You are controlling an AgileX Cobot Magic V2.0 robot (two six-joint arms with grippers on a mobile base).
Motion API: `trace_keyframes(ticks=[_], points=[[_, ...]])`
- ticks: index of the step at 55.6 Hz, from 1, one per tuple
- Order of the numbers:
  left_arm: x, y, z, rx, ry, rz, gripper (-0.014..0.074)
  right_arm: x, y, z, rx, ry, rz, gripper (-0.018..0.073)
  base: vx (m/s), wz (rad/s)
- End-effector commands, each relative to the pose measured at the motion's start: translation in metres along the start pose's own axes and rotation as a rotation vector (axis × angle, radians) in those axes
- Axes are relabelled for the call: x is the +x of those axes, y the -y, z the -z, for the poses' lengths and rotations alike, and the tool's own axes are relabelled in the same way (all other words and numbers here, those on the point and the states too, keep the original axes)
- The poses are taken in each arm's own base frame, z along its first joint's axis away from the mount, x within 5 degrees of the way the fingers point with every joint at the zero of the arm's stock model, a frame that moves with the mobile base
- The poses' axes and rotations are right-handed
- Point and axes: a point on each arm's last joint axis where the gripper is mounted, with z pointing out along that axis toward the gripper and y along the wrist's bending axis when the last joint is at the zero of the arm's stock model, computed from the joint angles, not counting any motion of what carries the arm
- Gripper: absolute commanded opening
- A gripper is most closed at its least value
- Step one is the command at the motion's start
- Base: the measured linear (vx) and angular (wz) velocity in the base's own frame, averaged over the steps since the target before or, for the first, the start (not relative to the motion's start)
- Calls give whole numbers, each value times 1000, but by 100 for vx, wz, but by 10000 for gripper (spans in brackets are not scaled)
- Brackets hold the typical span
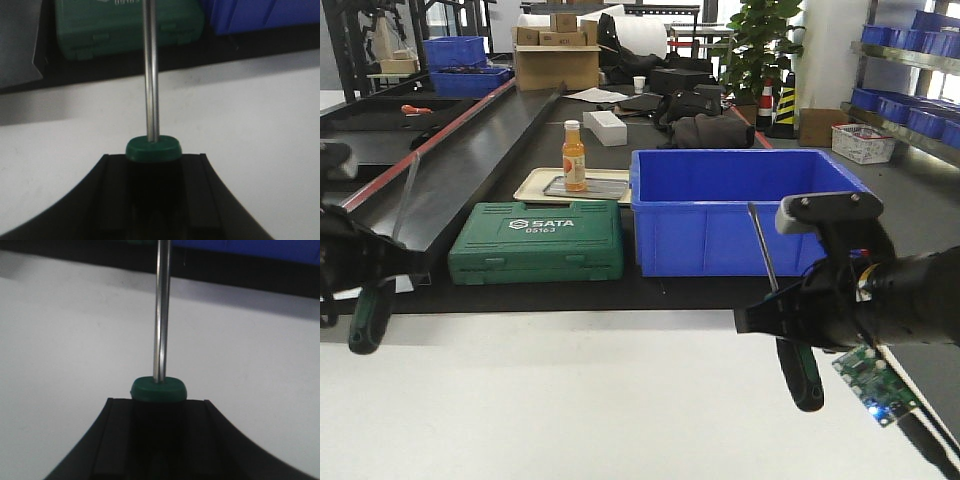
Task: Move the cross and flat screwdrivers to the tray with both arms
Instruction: 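Lift both screwdrivers upright off the table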
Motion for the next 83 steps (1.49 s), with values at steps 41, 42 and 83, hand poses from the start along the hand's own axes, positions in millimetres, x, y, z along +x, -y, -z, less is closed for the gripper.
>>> trace_keyframes(ticks=[41,42,83], points=[[20,34,89,122,316,37,3,-28,-6,87,-61,288,15,-8,0,0],[20,34,89,123,315,37,3,-28,-6,87,-61,288,17,-8,0,0],[21,34,88,123,299,37,3,-27,-6,87,-60,280,16,-8,0,0]])
